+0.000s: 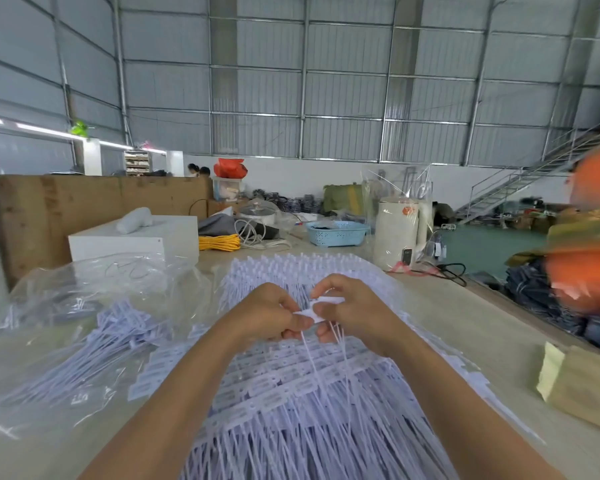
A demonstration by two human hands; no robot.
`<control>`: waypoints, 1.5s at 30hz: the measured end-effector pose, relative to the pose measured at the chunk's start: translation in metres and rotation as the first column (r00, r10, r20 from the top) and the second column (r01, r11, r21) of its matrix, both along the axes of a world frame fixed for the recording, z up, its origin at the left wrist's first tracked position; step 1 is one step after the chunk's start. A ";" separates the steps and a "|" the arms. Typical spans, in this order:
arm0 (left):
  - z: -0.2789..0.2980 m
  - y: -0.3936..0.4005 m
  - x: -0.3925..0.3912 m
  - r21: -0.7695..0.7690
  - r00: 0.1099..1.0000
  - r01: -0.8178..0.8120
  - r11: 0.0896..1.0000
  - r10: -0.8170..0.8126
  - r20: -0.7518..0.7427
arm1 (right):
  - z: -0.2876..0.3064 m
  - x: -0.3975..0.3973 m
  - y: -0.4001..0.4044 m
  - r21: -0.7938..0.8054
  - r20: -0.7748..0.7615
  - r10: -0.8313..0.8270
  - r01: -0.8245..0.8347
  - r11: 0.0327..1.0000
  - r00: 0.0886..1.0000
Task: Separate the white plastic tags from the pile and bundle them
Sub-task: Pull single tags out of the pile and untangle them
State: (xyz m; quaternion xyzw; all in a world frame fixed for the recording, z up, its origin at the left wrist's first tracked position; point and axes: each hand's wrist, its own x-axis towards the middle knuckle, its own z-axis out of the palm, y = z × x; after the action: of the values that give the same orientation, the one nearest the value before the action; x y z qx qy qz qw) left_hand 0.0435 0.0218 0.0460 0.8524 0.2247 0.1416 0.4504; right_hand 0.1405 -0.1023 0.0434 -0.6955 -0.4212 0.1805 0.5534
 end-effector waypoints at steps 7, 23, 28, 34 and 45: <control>0.004 -0.001 -0.004 -0.147 0.996 0.017 0.989 -0.005 0.084 | 0.002 0.005 -0.005 -0.090 0.074 0.075 -0.068 0.994 0.994; 0.000 -0.009 0.005 -0.287 0.964 -0.092 0.954 0.158 0.216 | 0.001 0.005 -0.007 -0.050 0.178 0.026 -0.017 0.999 0.984; 0.000 -0.004 0.002 -0.347 0.978 -0.066 0.936 0.129 0.162 | -0.002 0.002 0.000 -0.023 0.263 -0.029 0.036 0.999 0.964; 0.008 -0.003 -0.004 -0.461 0.998 -0.024 0.887 0.046 0.037 | -0.006 0.009 0.007 -0.059 0.582 -0.099 0.163 0.985 0.807; 0.018 0.012 -0.012 -0.394 0.965 0.036 0.919 0.071 0.252 | 0.040 0.045 -0.049 0.570 -0.609 0.250 0.196 0.798 0.753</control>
State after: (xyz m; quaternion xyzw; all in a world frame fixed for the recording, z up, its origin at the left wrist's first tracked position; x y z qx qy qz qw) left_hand 0.0318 0.0335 0.0642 0.7158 0.1950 0.2084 0.6374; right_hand 0.1860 -0.1515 0.0838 -0.3668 -0.2446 0.2780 0.8534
